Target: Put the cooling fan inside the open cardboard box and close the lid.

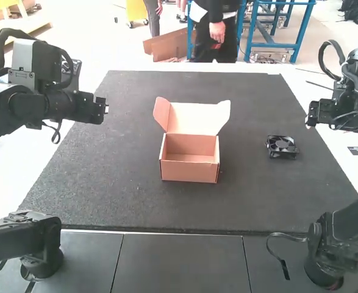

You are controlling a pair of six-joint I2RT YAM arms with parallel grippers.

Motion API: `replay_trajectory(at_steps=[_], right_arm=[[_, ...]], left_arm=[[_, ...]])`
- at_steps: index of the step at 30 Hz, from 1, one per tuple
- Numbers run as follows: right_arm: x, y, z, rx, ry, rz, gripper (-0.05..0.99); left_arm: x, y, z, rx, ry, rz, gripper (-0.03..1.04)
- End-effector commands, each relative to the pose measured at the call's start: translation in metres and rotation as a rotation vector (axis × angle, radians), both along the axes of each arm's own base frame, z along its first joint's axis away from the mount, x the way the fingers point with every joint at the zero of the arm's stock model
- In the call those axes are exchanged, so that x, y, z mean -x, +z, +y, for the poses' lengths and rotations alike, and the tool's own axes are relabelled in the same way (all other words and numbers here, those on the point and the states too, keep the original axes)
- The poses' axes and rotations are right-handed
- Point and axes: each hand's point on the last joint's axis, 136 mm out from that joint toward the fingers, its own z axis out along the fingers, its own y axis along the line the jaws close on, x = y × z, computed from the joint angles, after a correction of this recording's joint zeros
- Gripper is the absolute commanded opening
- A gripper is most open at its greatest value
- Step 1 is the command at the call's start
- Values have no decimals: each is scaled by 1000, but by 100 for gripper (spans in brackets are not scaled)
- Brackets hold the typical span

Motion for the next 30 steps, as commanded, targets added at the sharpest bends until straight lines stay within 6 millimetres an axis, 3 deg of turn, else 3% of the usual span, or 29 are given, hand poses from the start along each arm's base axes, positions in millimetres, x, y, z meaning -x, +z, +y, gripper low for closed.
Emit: replay_trajectory(at_steps=[1,8,14,21,30], right_arm=[[-17,-11,-6,-25,6,29,90],[-56,-53,-13,-63,10,132,90],[-92,-71,-22,-75,4,170,90],[-92,-92,-21,-106,22,312,90],[-98,-98,-20,-139,29,335,90]], left_arm=[[-5,18,-5,4,-16,-33,97],[-10,18,-4,5,-7,-26,97],[-11,18,-4,8,-5,-24,97],[-13,18,-6,7,-11,-19,97],[-15,14,-7,9,-12,-8,97]])
